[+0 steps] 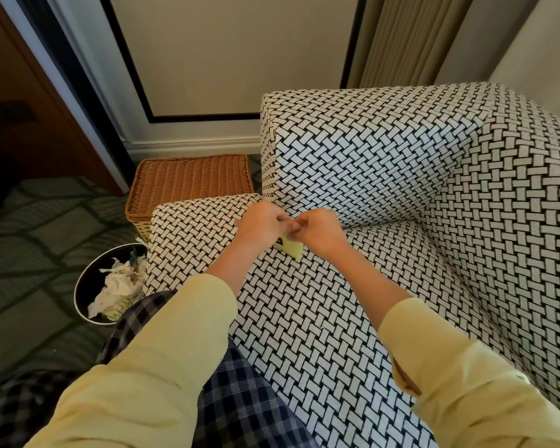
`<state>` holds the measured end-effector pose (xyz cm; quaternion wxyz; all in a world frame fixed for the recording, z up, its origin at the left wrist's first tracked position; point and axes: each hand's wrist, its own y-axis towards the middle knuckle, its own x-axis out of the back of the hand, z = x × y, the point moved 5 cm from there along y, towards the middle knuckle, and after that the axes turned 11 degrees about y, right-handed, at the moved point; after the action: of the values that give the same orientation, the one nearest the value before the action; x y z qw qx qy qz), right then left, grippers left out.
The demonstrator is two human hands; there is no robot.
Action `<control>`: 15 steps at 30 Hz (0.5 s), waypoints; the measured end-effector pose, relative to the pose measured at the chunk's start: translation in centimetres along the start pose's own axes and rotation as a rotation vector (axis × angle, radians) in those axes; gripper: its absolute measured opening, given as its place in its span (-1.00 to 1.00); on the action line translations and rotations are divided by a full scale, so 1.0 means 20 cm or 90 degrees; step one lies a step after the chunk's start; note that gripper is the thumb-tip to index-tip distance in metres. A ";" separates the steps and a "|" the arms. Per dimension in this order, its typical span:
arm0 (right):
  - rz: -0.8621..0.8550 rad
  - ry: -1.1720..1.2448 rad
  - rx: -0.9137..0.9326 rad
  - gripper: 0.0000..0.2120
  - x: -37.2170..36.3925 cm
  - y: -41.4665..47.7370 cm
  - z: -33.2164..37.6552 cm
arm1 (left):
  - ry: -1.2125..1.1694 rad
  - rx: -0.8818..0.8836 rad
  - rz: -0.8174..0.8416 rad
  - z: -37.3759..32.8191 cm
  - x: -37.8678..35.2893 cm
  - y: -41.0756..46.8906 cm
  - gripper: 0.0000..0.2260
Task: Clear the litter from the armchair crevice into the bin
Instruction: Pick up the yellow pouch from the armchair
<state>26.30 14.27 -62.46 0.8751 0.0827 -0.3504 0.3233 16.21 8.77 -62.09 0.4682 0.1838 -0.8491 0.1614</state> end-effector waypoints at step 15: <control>-0.037 0.000 -0.037 -0.94 0.04 -0.05 -0.04 | 0.157 0.141 -0.043 0.17 0.21 0.05 -0.84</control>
<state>27.83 14.12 -62.42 0.8864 0.0674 -0.3568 0.2872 11.07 7.48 -60.39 0.5509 0.2419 -0.7554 0.2595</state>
